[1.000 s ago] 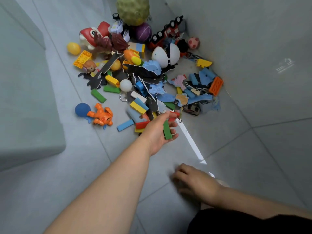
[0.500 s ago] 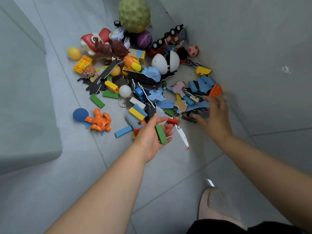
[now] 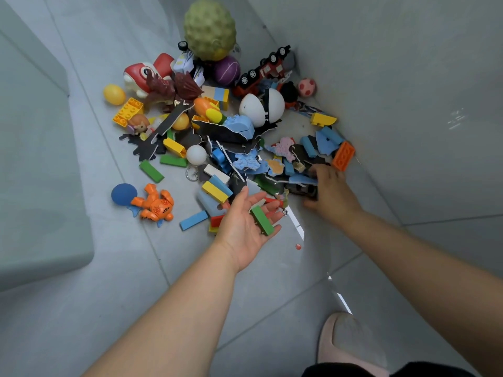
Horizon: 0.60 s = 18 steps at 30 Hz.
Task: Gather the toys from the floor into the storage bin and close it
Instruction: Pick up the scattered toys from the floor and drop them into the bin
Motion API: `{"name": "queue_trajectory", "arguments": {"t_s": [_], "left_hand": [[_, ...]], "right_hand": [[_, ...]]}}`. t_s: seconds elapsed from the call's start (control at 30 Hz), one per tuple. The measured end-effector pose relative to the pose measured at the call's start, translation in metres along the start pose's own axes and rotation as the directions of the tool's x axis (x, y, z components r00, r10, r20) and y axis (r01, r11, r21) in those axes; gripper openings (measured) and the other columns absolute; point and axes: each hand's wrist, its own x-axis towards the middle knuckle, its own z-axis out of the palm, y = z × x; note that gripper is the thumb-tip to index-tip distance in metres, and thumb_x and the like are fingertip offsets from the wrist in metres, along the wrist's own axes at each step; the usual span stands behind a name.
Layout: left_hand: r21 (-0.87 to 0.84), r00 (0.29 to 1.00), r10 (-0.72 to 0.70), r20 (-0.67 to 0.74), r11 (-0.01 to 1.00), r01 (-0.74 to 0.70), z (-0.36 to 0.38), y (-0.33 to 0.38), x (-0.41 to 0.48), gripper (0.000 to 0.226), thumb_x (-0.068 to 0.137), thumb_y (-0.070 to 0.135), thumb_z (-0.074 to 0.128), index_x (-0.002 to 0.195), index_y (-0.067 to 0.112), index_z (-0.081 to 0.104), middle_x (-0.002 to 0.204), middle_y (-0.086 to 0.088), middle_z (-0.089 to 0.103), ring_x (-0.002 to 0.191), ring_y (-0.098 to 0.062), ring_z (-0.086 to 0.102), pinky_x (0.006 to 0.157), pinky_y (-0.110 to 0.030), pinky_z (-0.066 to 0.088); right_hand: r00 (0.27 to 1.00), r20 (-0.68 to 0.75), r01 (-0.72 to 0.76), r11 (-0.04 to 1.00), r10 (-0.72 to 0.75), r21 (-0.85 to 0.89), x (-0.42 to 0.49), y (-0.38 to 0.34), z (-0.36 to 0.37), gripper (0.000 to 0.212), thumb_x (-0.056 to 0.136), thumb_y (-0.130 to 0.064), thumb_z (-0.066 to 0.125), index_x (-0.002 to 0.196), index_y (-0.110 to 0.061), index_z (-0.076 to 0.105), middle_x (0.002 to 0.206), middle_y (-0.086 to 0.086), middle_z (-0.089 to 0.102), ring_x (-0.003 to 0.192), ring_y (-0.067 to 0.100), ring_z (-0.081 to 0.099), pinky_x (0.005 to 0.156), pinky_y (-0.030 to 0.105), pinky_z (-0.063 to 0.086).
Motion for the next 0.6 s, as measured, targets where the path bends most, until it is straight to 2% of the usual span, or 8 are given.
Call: {"name": "queue_trajectory", "arguments": {"t_s": [0.1, 0.17, 0.23, 0.33, 0.4, 0.43, 0.5, 0.6], "left_hand": [[-0.020, 1.000, 0.008, 0.005, 1.000, -0.008, 0.002, 0.002, 0.000, 0.047, 0.096, 0.050, 0.034, 0.125, 0.018, 0.052, 0.099, -0.008, 0.066, 0.101, -0.026, 0.061, 0.102, -0.046, 0.039], [-0.026, 1.000, 0.008, 0.023, 1.000, -0.007, 0.004, 0.002, -0.001, 0.048, 0.094, 0.052, 0.036, 0.127, 0.020, 0.050, 0.104, -0.008, 0.065, 0.110, -0.028, 0.058, 0.104, -0.048, 0.037], [-0.027, 0.999, 0.019, 0.047, 0.999, -0.017, 0.007, 0.001, -0.002, 0.053, 0.090, 0.058, 0.039, 0.131, 0.024, 0.046, 0.116, -0.008, 0.062, 0.117, -0.029, 0.055, 0.104, -0.050, 0.035], [-0.029, 0.990, 0.089, 0.113, 0.996, -0.086, 0.013, -0.001, -0.002, 0.083, 0.065, 0.070, 0.059, 0.135, 0.029, 0.042, 0.127, -0.007, 0.058, 0.118, -0.029, 0.055, 0.101, -0.050, 0.039], [-0.058, 0.975, 0.168, 0.147, 0.985, -0.161, 0.020, 0.000, -0.002, 0.100, 0.045, 0.065, 0.076, 0.132, 0.025, 0.046, 0.117, -0.006, 0.064, 0.106, -0.024, 0.062, 0.095, -0.046, 0.046], [-0.073, 0.971, 0.206, 0.123, 0.977, -0.198, 0.023, 0.001, -0.003, 0.099, 0.044, 0.057, 0.080, 0.131, 0.023, 0.047, 0.109, -0.005, 0.066, 0.100, -0.022, 0.064, 0.094, -0.044, 0.049], [-0.081, 0.967, 0.256, 0.009, 0.964, -0.255, 0.029, 0.006, -0.004, 0.083, 0.052, 0.039, 0.079, 0.127, 0.021, 0.050, 0.097, -0.001, 0.069, 0.095, -0.021, 0.065, 0.094, -0.044, 0.050], [-0.159, 0.956, 0.285, -0.071, 0.943, -0.293, 0.036, 0.017, -0.005, 0.060, 0.066, 0.025, 0.076, 0.120, 0.020, 0.053, 0.086, 0.000, 0.067, 0.089, -0.020, 0.065, 0.091, -0.043, 0.052]], "right_hand": [[1.000, -0.010, 0.009, 0.999, -0.009, 0.038, -0.006, 0.009, -0.006, 0.062, 0.078, -0.020, 0.069, 0.132, -0.010, 0.039, 0.134, 0.015, 0.043, 0.125, 0.031, 0.031, 0.097, 0.033, 0.032], [0.998, -0.066, 0.004, 0.984, 0.008, 0.179, -0.016, 0.010, -0.009, 0.056, 0.079, -0.018, 0.068, 0.128, -0.011, 0.043, 0.128, 0.013, 0.049, 0.117, 0.030, 0.038, 0.089, 0.030, 0.034], [0.992, -0.104, -0.020, 0.920, 0.066, 0.390, -0.029, -0.001, -0.014, 0.048, 0.080, -0.017, 0.067, 0.123, -0.013, 0.046, 0.117, 0.007, 0.056, 0.106, 0.022, 0.049, 0.083, 0.028, 0.042], [0.996, -0.035, -0.043, 0.808, 0.078, 0.587, -0.051, -0.039, -0.021, 0.031, 0.083, -0.018, 0.066, 0.110, -0.015, 0.049, 0.091, -0.010, 0.057, 0.078, 0.003, 0.052, 0.063, 0.004, 0.039], [1.000, 0.031, -0.015, 0.809, -0.004, 0.588, -0.059, -0.061, -0.021, 0.028, 0.082, -0.021, 0.067, 0.106, -0.018, 0.054, 0.089, -0.010, 0.058, 0.076, 0.004, 0.054, 0.060, 0.004, 0.039], [0.998, 0.044, 0.018, 0.822, -0.052, 0.569, -0.061, -0.071, -0.022, 0.028, 0.080, -0.022, 0.068, 0.104, -0.022, 0.054, 0.090, -0.008, 0.060, 0.075, 0.005, 0.055, 0.059, 0.004, 0.039], [0.992, 0.038, 0.084, 0.851, -0.121, 0.518, -0.064, -0.086, -0.026, 0.033, 0.077, -0.025, 0.068, 0.107, -0.026, 0.055, 0.096, -0.004, 0.060, 0.077, 0.006, 0.055, 0.058, 0.005, 0.040], [0.990, -0.028, 0.135, 0.852, -0.141, 0.506, -0.062, -0.093, -0.035, 0.049, 0.076, -0.028, 0.070, 0.122, -0.024, 0.053, 0.108, -0.003, 0.051, 0.095, 0.004, 0.048, 0.075, -0.002, 0.035]]}}
